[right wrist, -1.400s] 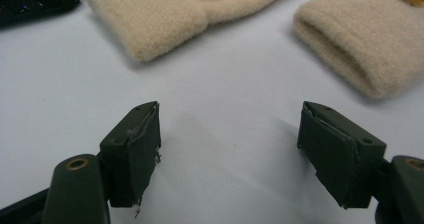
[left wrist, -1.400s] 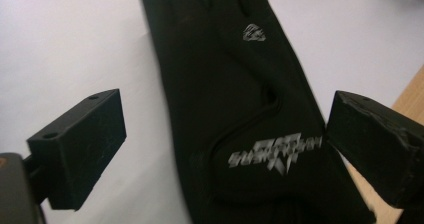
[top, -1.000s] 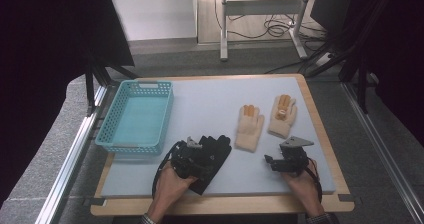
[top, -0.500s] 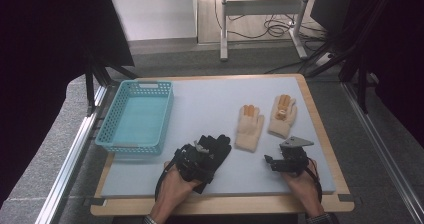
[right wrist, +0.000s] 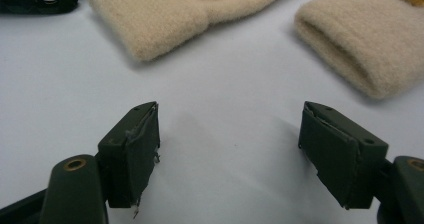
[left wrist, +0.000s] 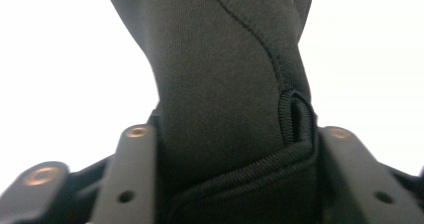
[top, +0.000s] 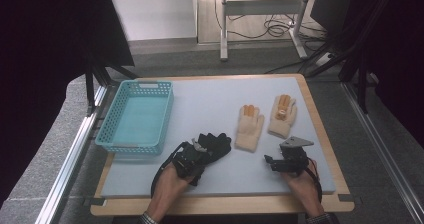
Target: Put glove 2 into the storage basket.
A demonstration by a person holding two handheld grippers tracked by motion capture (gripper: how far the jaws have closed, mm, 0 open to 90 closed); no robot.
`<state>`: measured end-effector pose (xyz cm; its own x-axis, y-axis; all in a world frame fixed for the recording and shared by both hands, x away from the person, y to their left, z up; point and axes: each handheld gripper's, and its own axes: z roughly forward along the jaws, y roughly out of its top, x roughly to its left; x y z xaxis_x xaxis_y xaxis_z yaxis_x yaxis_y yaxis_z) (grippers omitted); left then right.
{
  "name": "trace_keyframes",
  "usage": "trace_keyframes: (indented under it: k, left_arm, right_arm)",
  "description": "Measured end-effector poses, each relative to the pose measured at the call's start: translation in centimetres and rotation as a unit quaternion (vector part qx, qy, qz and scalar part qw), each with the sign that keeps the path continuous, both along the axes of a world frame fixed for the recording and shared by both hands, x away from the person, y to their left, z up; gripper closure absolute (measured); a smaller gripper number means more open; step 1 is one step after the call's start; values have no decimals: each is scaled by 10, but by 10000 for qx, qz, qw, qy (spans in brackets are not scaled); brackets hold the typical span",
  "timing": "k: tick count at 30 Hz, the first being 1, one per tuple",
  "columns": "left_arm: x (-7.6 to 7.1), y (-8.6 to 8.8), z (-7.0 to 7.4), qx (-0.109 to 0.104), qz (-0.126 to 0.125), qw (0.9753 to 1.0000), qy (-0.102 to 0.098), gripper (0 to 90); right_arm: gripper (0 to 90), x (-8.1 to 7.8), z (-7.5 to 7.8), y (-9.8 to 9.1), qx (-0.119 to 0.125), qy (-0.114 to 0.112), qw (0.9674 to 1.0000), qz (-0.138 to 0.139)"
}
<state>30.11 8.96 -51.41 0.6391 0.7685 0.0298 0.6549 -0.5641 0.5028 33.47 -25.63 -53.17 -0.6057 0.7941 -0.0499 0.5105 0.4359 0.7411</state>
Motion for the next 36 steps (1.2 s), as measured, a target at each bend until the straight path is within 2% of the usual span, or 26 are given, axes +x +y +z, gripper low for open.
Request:
trace_keyframes:
  k: [3, 8, 15, 18, 24, 31, 36]
  left_arm:
    - [2, 4, 2, -105, -59, 9999, 8, 648]
    - [8, 12, 7, -489, -69, 9988, 37, 654]
    - [17, 15, 25, -487, -99, 9987, -131, 649]
    - [24, 18, 33, -605, -92, 9981, -117, 643]
    - [38, 25, 53, -616, 107, 9977, -256, 643]
    - [53, 37, 76, -471, 329, 9974, -425, 643]
    - [67, 53, 89, -419, 529, 9965, -495, 642]
  right_arm:
    - [237, 0, 0, 0, 0, 1, 10000, 1]
    - [237, 0, 0, 0, 2, 4, 10000, -1]
    - [236, 0, 0, 0, 2, 5, 10000, 0]
    - [236, 0, 0, 0, 3, 6, 10000, -1]
    - [235, 0, 0, 0, 1, 4, 10000, 0]
    - [235, 0, 0, 0, 3, 8, 10000, 4]
    - [234, 0, 0, 0, 4, 8, 10000, 4]
